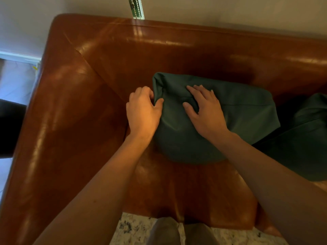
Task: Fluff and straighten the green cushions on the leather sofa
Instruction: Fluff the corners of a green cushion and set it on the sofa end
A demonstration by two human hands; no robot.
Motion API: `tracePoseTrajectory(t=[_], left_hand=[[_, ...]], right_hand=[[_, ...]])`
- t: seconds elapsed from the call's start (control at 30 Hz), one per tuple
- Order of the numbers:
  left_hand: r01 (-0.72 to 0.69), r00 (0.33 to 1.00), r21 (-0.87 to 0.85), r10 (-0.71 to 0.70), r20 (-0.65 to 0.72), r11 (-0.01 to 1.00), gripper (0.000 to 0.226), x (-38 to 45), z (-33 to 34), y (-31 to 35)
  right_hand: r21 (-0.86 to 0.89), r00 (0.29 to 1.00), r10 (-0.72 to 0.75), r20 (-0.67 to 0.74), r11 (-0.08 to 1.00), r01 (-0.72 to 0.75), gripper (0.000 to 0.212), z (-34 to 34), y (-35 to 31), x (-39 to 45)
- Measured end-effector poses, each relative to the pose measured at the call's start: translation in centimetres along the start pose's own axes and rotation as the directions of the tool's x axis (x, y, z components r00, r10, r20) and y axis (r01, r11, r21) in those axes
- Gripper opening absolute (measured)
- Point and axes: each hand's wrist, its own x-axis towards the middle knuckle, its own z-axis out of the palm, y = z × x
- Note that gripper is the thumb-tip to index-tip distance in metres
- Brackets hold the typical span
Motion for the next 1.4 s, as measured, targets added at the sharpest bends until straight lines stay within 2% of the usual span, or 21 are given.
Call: tracePoseTrajectory(t=[0.17, 0.37, 0.43, 0.5, 0.57, 0.7, 0.77, 0.87, 0.97, 1.03, 1.13, 1.23, 1.4], left_hand=[[0.055, 0.998, -0.208, -0.055, 0.008, 0.977, 0.02, -0.6, -0.4, -0.5], [0.147, 0.986, -0.441, -0.097, 0.133, 0.886, 0.026, -1.3, -0.8, -1.1], [0.144, 0.984, -0.474, -0.076, 0.16, 0.869, 0.027, -1.4, -0.7, -1.2], [0.12, 0.985, -0.482, -0.045, 0.165, 0.868, 0.025, -1.5, -0.8, -1.4], [0.107, 0.985, -0.484, -0.025, 0.173, 0.869, 0.025, -1.4, -0.8, -1.5], [0.094, 0.981, -0.496, 0.003, 0.192, 0.863, 0.027, -1.6, -0.9, -1.5], [0.114, 0.98, -0.502, -0.013, 0.201, 0.857, 0.028, -1.7, -0.9, -1.6], [0.131, 0.987, -0.472, -0.072, 0.143, 0.872, 0.031, -1.7, -1.2, -1.1], [0.119, 0.992, -0.422, -0.128, 0.006, 0.899, 0.035, -1.3, -1.4, -0.4], [0.094, 0.993, -0.4, -0.114, -0.028, 0.912, 0.03, -1.0, -1.3, -0.2], [0.088, 0.992, -0.403, -0.117, -0.048, 0.911, 0.021, -0.8, -1.4, -0.5], [0.105, 0.99, -0.401, -0.136, -0.048, 0.91, 0.019, -0.7, -1.6, -0.9], [0.118, 0.99, -0.407, -0.14, -0.025, 0.906, 0.018, -0.7, -1.6, -0.8]], right_hand=[[-0.003, 1.0, -0.001, 0.009, 1.0, 0.001, 0.053, -0.2, 0.0, 0.0], [-0.018, 0.999, 0.024, 0.042, 1.0, -0.023, 0.055, -0.6, -1.0, 0.2], [-0.005, 1.0, 0.01, 0.005, 1.0, -0.01, 0.053, -1.3, -1.8, 0.7], [0.005, 0.996, -0.071, -0.047, 0.997, 0.072, 0.049, -2.2, -3.2, 2.0], [-0.009, 0.985, -0.174, -0.02, 0.985, 0.174, 0.047, -2.8, -4.9, 4.0], [-0.032, 0.929, -0.279, 0.242, 0.955, 0.295, 0.036, -2.7, -7.4, 7.5], [-0.003, 0.912, -0.292, 0.289, 0.952, 0.306, 0.022, -2.5, -7.7, 8.3], [0.034, 0.91, -0.311, 0.275, 0.949, 0.314, 0.007, -2.2, -7.6, 9.1], [0.045, 0.896, -0.339, 0.288, 0.939, 0.341, 0.008, -1.9, -7.5, 9.6], [0.036, 0.895, -0.339, 0.29, 0.939, 0.343, 0.008, -1.9, -7.4, 9.9], [0.038, 0.907, -0.319, 0.276, 0.946, 0.321, 0.016, -2.3, -7.2, 10.1], [0.074, 0.947, -0.264, 0.18, 0.964, 0.255, 0.023, -2.8, -6.8, 9.0], [-0.05, 0.986, -0.161, 0.039, 0.985, 0.163, 0.032, -3.4, -4.1, 2.1]])
